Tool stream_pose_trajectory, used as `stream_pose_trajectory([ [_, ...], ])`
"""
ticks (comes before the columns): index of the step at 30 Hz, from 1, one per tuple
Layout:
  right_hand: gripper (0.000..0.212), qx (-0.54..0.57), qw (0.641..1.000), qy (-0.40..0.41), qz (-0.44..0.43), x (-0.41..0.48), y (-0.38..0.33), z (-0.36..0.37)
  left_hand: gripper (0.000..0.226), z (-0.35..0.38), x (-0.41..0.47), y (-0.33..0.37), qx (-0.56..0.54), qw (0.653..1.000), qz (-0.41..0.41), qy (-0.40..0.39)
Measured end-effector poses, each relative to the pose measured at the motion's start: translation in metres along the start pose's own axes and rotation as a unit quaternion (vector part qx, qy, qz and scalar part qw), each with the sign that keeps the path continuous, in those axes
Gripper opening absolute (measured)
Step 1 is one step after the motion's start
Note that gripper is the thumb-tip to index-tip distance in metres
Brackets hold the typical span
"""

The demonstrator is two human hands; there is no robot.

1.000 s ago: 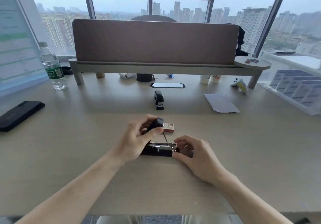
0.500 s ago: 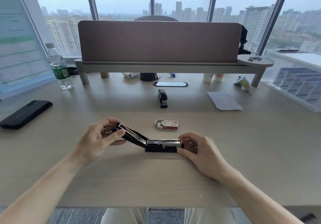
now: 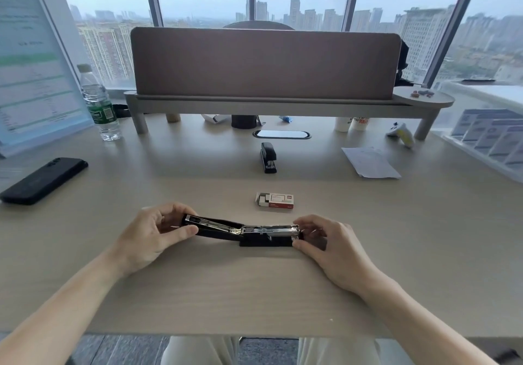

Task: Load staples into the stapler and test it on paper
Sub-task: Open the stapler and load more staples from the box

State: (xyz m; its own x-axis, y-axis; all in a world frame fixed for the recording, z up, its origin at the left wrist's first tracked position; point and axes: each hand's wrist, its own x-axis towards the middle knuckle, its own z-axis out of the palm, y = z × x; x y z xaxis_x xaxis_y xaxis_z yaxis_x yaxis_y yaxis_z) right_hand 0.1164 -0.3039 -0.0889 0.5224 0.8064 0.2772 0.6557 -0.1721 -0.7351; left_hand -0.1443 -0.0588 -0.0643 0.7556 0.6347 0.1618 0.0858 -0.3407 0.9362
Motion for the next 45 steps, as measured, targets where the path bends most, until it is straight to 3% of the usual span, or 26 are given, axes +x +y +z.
stream_pose_trajectory([
  [10, 0.018, -0.063, 0.991, 0.050, -0.106, -0.003, 0.004, -0.002, 0.031, 0.013, 0.007, 0.018, 0.006, 0.999, 0.048, 0.014],
  [17, 0.018, -0.066, 0.993, 0.063, -0.077, 0.000, 0.005, 0.000, 0.028, 0.012, 0.016, 0.012, -0.008, 1.000, 0.026, -0.005],
  [23, 0.027, -0.024, 0.999, 0.016, -0.029, 0.002, 0.003, 0.000, 0.027, 0.006, 0.024, 0.009, -0.010, 0.999, -0.045, -0.020],
  [26, 0.024, -0.032, 0.999, 0.010, -0.032, 0.003, 0.003, 0.000, 0.038, -0.002, 0.030, 0.020, 0.058, 0.992, -0.060, -0.089],
  [27, 0.023, -0.032, 0.999, 0.010, -0.032, 0.003, 0.003, -0.001, 0.036, -0.003, 0.035, 0.029, 0.077, 0.992, -0.052, -0.080],
  [30, 0.023, -0.036, 0.999, 0.010, -0.032, 0.002, 0.000, -0.001, 0.013, 0.010, 0.061, 0.061, 0.090, 0.995, 0.028, 0.007],
  [33, 0.024, -0.037, 0.999, 0.012, -0.029, 0.002, 0.000, -0.001, 0.005, 0.049, 0.096, 0.082, 0.216, 0.971, 0.087, -0.054],
  [35, 0.024, -0.043, 0.999, 0.012, -0.026, 0.001, 0.001, -0.001, 0.009, 0.076, 0.116, 0.079, 0.331, 0.933, 0.063, -0.125],
  [37, 0.025, -0.044, 0.999, 0.013, -0.024, 0.001, 0.002, -0.001, 0.015, 0.094, 0.129, 0.069, 0.393, 0.907, 0.047, -0.146],
  [41, 0.025, -0.049, 0.998, 0.021, -0.031, 0.000, 0.004, -0.001, 0.022, 0.102, 0.135, 0.060, 0.440, 0.883, 0.048, -0.156],
  [45, 0.025, -0.055, 0.998, 0.025, -0.036, 0.000, 0.002, -0.001, 0.016, 0.096, 0.137, 0.055, 0.439, 0.886, 0.052, -0.139],
])
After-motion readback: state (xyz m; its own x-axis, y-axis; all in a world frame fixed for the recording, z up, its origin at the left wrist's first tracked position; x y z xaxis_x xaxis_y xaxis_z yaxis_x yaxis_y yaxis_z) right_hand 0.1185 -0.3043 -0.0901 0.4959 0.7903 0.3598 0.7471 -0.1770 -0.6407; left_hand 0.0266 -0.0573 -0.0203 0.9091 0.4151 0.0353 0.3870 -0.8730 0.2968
